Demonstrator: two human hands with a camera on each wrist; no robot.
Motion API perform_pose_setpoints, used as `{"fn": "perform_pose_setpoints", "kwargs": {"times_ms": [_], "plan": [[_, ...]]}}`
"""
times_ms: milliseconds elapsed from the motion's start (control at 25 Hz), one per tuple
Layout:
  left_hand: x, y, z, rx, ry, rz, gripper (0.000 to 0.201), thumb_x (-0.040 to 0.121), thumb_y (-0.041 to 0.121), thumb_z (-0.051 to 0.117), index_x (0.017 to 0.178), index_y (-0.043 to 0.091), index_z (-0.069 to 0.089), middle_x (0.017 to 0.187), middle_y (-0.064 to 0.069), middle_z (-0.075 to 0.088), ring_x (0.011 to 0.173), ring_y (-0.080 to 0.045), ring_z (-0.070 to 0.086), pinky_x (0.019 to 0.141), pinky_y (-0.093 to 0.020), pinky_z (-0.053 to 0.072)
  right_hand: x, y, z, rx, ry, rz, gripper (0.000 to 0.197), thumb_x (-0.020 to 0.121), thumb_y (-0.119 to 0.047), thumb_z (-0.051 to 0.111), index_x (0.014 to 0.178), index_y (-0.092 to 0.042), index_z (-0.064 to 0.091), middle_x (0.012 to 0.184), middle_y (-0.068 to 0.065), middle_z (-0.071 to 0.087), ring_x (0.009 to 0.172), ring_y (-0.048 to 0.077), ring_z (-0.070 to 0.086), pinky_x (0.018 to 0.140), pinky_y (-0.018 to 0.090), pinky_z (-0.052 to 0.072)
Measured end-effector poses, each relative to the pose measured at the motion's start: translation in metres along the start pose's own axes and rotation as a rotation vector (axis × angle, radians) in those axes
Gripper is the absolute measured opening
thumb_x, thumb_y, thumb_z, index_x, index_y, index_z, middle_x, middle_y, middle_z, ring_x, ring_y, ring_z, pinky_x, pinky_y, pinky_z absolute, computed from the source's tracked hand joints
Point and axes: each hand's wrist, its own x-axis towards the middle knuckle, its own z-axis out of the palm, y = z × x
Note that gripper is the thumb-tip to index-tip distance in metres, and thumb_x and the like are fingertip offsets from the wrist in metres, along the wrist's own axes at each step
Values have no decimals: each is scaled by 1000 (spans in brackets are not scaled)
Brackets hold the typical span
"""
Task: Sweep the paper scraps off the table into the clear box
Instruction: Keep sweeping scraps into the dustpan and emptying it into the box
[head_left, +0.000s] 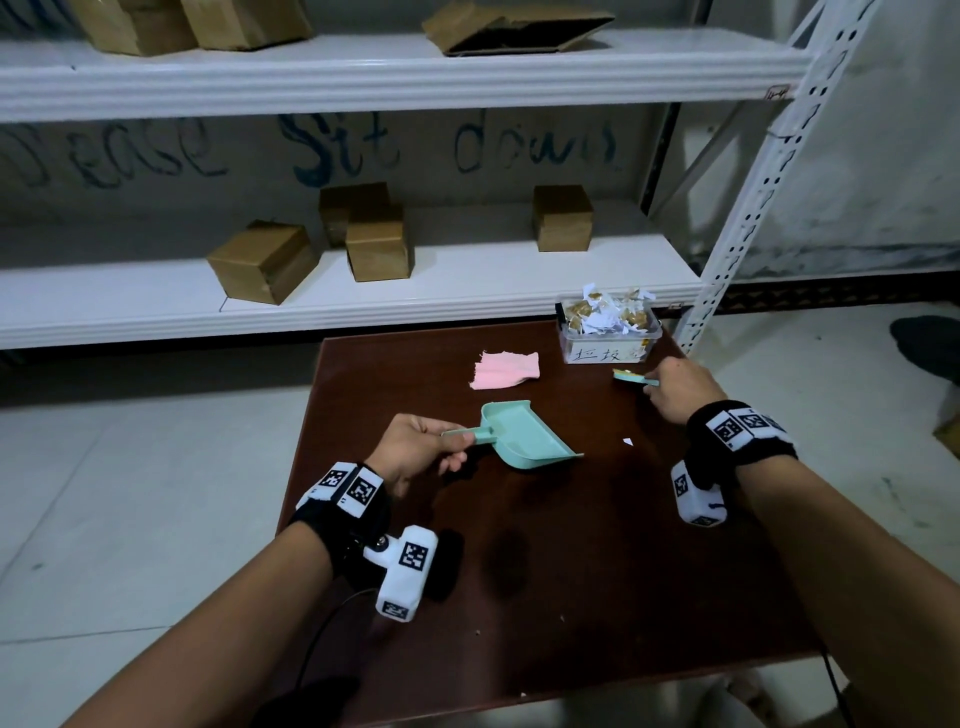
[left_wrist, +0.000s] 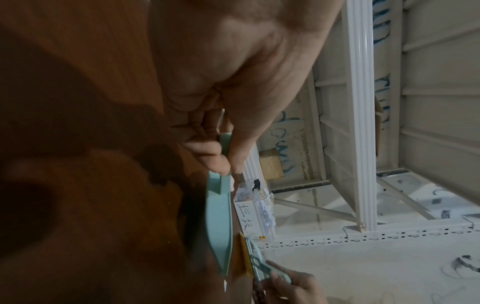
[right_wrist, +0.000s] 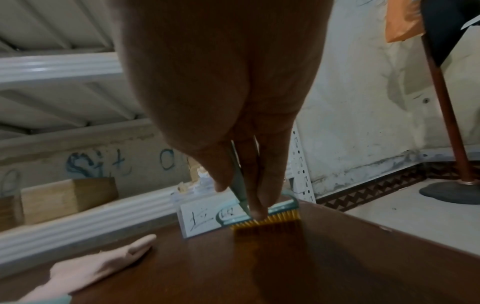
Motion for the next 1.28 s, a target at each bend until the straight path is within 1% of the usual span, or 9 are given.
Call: {"fn": "perform_pose_setpoints", "kwargs": {"times_ms": [240, 400, 520, 680, 720, 800, 880, 1160, 1280], "plan": [[-2, 2, 1, 8, -9, -2, 19, 84, 4, 77, 101, -6, 74, 60, -12, 67, 42, -9, 58, 40, -14, 45, -21, -4, -45, 58, -172, -17, 17, 88, -16, 67, 85, -13, 83, 76, 5, 78, 87, 20, 72, 69, 26, 50], [-2, 5, -1, 35, -7, -1, 19, 83, 3, 78, 99, -7, 74, 61, -14, 67, 42, -10, 58, 40, -15, 44, -35, -15, -60, 76, -138, -16, 25, 90, -30, 70, 74, -13, 79, 71, 1, 75, 84, 20, 69, 84, 36, 55], [-6, 3, 1, 76, 0, 19, 18, 83, 1, 77, 98, -9, 73, 55, -11, 66, 38, -9, 54, 39, -16, 44, -42, -18, -66, 153, -77, 0, 31, 95, -32, 66, 72, -13, 75, 58, -2, 72, 71, 15, 67, 70, 32, 48], [-7, 5, 3, 124, 13, 14, 19, 81, -1, 78, 97, -9, 75, 54, -12, 64, 36, -10, 52, 39, -17, 43, -44, -11, -67, 193, 32, 15, 27, 98, -28, 62, 78, -12, 70, 58, 1, 72, 67, 13, 68, 59, 27, 43], [-7, 6, 2, 135, 12, 14, 19, 80, -1, 79, 97, -9, 75, 54, -12, 64, 36, -11, 51, 39, -17, 43, -42, -10, -64, 183, 28, 11, 25, 97, -27, 62, 78, -11, 70, 59, 3, 72, 70, 16, 69, 61, 28, 47], [-6, 9, 2, 161, 2, 19, 19, 81, -1, 78, 98, -8, 75, 54, -12, 64, 36, -10, 50, 39, -17, 42, -36, -4, -55, 137, -5, -2, 24, 93, -24, 62, 77, -10, 71, 63, 6, 72, 79, 24, 72, 75, 35, 56], [-6, 10, 1, 189, -9, 21, 18, 81, -1, 78, 98, -7, 76, 56, -14, 64, 37, -11, 51, 39, -17, 42, -33, 1, -52, 116, -22, -1, 24, 92, -23, 61, 76, -9, 72, 66, 7, 73, 85, 27, 70, 81, 35, 56], [-5, 7, 6, 332, -85, -19, 20, 78, 5, 82, 97, -1, 78, 55, -9, 65, 38, -9, 51, 39, -18, 42, -34, -2, -39, 121, -4, -79, 34, 100, -30, 57, 78, -5, 67, 78, 16, 72, 88, 32, 70, 84, 37, 55], [-4, 3, 14, 361, -115, -24, 18, 78, 6, 82, 95, 0, 79, 52, -6, 63, 36, -8, 48, 38, -18, 41, -41, -18, -32, 83, -7, -163, 34, 98, -32, 56, 75, -7, 61, 83, 19, 67, 86, 36, 67, 78, 38, 52]]}}
